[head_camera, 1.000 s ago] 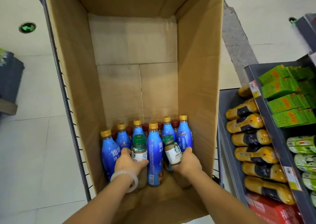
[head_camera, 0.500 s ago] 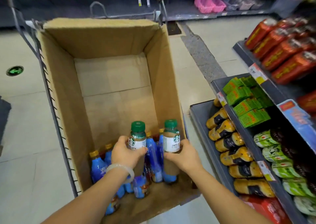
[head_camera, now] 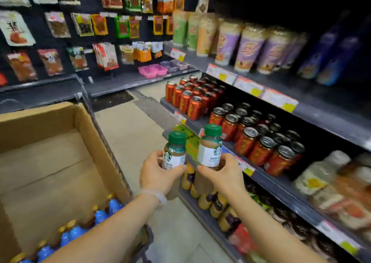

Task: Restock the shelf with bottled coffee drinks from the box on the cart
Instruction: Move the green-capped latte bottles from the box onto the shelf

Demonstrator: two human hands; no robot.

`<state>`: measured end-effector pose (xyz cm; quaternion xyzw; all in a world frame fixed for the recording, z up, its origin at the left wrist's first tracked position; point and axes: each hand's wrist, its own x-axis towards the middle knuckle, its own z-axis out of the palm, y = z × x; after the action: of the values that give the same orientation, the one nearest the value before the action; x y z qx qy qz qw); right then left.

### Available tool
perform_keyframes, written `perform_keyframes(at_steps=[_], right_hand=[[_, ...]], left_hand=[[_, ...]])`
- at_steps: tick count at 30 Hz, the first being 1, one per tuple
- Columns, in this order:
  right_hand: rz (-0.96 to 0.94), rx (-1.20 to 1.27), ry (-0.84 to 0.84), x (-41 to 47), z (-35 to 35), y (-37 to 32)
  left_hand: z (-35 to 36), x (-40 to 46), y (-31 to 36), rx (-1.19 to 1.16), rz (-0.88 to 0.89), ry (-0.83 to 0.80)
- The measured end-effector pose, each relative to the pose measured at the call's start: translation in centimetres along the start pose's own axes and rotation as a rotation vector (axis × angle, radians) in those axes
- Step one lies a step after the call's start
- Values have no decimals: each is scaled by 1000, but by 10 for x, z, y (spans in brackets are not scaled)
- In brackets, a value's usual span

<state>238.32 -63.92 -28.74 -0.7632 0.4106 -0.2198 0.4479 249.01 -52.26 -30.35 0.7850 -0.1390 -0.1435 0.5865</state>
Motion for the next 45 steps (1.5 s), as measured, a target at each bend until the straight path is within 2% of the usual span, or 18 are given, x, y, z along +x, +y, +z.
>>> perform_keyframes(at_steps=[10, 17, 21, 26, 32, 45], right_hand=[[43, -15, 441, -80, -263, 65], [124, -18, 699, -157, -397, 106], [176, -59, 807, -187, -457, 123], [168, -44, 902, -191, -507, 121], [126, -83, 963, -165, -548, 110], [186, -143, 1008, -96, -578, 131]], left_hand=[[182, -151, 139, -4, 308, -401], [277, -258, 198, -54, 391, -666], [315, -306, 221, -78, 435, -764], [344, -330, 250, -104, 484, -810], [371, -336, 287, -131, 533, -779], [419, -316, 315, -120, 516, -783]])
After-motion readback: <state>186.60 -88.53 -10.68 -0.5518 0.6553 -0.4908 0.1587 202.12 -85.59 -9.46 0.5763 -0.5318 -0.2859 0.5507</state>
